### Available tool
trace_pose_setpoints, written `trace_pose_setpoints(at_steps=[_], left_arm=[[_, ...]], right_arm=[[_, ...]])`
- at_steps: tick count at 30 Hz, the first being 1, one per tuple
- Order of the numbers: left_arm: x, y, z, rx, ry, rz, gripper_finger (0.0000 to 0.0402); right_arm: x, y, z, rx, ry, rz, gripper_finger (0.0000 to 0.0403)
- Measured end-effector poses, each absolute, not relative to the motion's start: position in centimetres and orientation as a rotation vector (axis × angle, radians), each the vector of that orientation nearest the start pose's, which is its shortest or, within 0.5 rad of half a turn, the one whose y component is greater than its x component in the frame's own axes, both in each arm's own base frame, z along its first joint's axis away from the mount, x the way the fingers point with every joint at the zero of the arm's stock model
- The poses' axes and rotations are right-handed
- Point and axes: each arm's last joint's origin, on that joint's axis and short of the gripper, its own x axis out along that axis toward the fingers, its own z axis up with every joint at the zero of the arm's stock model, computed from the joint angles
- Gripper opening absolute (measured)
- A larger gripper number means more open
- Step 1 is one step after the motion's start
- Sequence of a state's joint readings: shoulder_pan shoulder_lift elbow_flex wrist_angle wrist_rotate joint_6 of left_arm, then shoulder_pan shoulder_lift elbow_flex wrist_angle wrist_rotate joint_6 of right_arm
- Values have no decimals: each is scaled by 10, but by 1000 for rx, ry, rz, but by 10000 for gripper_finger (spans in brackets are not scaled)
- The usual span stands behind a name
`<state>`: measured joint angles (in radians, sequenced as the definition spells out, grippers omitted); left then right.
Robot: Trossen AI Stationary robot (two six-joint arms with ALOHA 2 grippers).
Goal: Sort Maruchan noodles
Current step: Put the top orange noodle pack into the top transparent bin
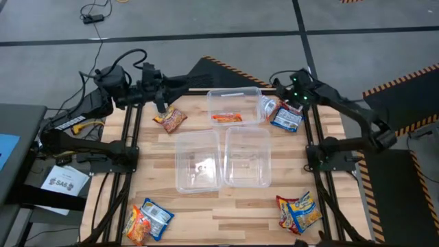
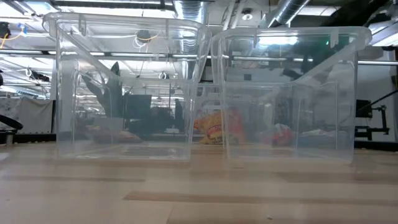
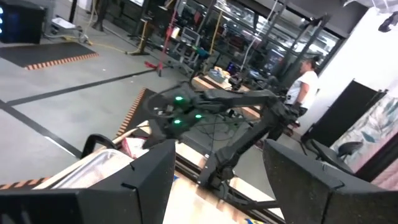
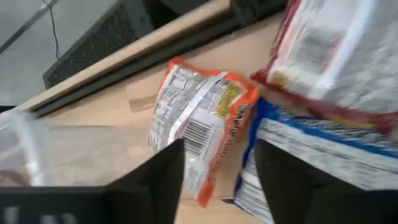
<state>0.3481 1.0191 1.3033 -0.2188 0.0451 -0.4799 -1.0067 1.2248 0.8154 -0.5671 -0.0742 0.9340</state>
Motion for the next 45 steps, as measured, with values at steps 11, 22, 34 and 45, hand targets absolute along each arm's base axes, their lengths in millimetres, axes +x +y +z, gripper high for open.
trace_pose_setpoints(at_steps=[11,22,34,45], left_arm=[[185,66,461,-463,-137,279,228],[183,65,462,-474,-144,278,228],[178,64,464,-463,-157,283,228],[178,63,465,-454,-158,284,228]], right_arm=[[153,-219,187,1489,434,-1270,271],[168,-230,155,1524,477,-1284,227],[147,-208,232,1230,312,-1146,8],[166,-138,332,913,-44,-772,7]])
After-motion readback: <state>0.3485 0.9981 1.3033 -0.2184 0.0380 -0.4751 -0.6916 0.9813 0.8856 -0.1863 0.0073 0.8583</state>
